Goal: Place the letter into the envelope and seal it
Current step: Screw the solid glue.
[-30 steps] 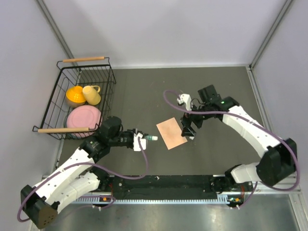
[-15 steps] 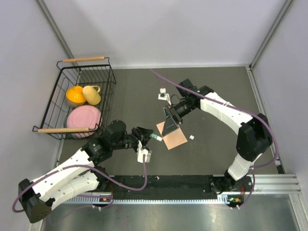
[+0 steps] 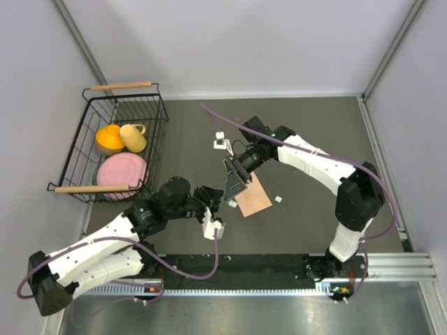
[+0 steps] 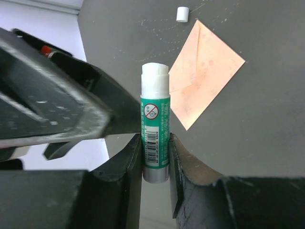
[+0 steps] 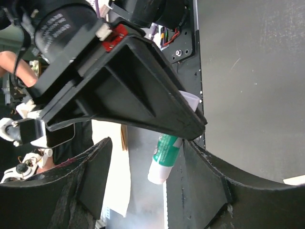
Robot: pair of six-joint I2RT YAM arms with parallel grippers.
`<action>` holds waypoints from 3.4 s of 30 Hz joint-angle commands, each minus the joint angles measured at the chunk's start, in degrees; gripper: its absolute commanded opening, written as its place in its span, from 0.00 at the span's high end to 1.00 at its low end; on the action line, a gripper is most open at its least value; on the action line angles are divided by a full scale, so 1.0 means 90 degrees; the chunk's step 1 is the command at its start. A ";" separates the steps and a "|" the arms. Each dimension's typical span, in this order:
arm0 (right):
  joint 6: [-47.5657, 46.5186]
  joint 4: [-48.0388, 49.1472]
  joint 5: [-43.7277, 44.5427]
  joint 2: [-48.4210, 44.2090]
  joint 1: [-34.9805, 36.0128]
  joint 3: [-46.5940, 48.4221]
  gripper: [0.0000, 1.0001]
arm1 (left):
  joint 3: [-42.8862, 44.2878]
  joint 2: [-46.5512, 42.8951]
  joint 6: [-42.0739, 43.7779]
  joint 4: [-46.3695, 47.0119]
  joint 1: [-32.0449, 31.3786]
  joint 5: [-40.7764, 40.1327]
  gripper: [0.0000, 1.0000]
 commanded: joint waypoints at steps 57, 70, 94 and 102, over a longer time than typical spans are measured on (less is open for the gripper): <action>-0.3987 -0.0030 0.5116 -0.2457 0.1432 -0.0012 1.00 | 0.1583 0.1798 -1.3415 0.1838 0.3109 0.4980 0.50; -0.3929 -0.0021 0.5214 -0.2428 0.1471 0.0105 1.00 | 0.1661 0.1955 -1.3581 0.1985 0.2992 0.4912 0.57; -0.1956 -0.0694 0.1007 -0.1599 0.0856 0.0447 1.00 | 0.1113 -0.0505 -0.1587 -0.0032 0.2416 0.5411 1.00; -0.1488 -0.0831 -0.0488 -0.1149 0.0817 0.0271 1.00 | 0.0081 -0.1218 0.5168 0.0032 0.2239 0.4102 1.00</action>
